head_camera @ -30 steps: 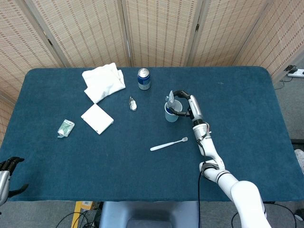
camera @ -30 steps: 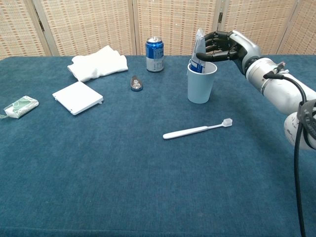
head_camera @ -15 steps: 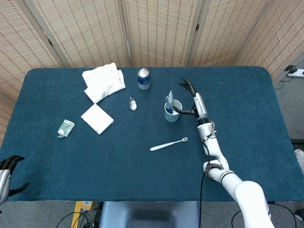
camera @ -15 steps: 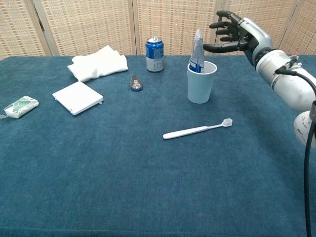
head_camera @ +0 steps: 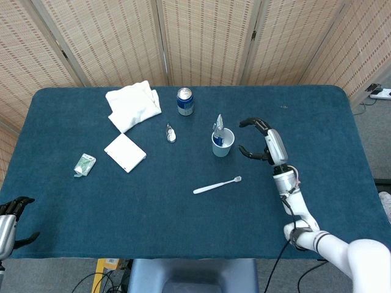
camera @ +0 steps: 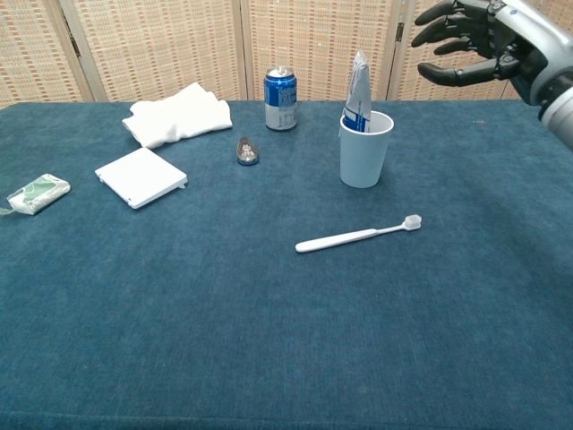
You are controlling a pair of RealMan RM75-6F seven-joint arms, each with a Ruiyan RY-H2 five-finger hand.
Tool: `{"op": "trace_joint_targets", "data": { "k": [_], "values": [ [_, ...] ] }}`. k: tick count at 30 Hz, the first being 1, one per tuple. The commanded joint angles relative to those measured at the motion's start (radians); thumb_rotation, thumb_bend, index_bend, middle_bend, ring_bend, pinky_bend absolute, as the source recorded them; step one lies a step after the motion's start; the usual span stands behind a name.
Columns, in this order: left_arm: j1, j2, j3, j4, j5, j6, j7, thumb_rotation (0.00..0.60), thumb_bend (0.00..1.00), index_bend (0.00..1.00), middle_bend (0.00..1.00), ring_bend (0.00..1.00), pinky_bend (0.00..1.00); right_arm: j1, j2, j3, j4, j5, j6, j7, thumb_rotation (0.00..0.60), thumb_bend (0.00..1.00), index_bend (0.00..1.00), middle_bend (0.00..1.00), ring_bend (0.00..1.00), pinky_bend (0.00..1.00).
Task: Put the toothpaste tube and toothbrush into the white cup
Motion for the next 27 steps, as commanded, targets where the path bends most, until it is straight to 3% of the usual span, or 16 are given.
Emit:
{"op": "trace_joint_targets", "data": {
  "k": [1,5,12,18,27],
  "values": [
    [0.000,0.000,-0.002,0.000,0.004,0.005,-0.002,0.600,0.19,0.26,0.25,0.27,0.28,-0.119,0.196,-0.112,-0.260,-0.079,0.063,-0.266,0.600,0.22,0.42,0.43,0.34,0.38],
    [-0.003,-0.001,-0.002,-0.003,0.010,0.007,-0.002,0.600,0.19,0.26,0.25,0.27,0.28,-0.130,0.250,-0.166,-0.344,-0.103,0.007,-0.386,0.600,0.22,0.44,0.44,0.34,0.39],
    [0.000,0.002,0.003,-0.010,0.022,0.017,-0.004,0.600,0.19,0.26,0.25,0.27,0.28,-0.076,0.246,-0.212,-0.377,-0.125,-0.153,-0.607,0.600,0.22,0.46,0.44,0.33,0.39],
    [0.016,0.008,0.008,-0.006,0.017,0.032,-0.017,0.600,0.19,0.26,0.25,0.27,0.28,-0.021,0.182,-0.199,-0.365,-0.115,-0.249,-0.731,0.600,0.13,0.47,0.37,0.24,0.34],
    [0.035,0.016,0.019,-0.002,0.005,0.037,-0.029,0.600,0.19,0.26,0.25,0.27,0.28,0.021,0.091,-0.166,-0.275,-0.086,-0.300,-0.830,0.600,0.14,0.47,0.36,0.23,0.34]
  ]
}}
